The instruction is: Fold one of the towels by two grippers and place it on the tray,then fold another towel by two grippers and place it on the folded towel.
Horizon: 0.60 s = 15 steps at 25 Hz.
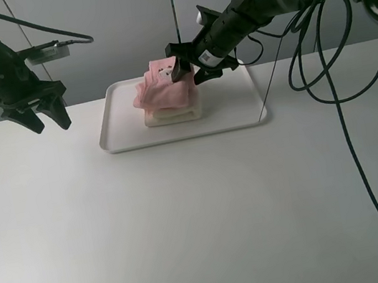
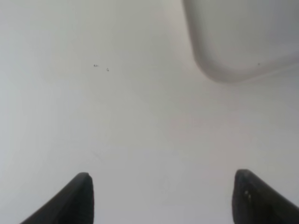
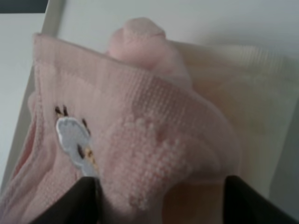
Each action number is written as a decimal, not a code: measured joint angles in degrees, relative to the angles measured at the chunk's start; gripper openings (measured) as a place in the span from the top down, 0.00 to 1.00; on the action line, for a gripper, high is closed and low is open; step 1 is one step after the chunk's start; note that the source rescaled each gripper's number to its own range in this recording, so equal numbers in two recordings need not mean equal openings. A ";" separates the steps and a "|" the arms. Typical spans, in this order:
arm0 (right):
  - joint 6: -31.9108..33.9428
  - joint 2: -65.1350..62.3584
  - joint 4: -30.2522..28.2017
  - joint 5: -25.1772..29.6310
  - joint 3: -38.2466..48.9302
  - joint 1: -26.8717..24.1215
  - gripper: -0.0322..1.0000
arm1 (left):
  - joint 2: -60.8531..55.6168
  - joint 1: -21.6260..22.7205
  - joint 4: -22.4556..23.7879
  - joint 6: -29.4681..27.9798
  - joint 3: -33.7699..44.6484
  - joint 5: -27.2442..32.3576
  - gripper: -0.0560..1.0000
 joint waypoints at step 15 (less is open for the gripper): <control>7.75 -10.61 -29.43 9.58 0.00 0.00 0.00 | 0.00 0.00 -0.45 0.00 0.00 -1.65 0.20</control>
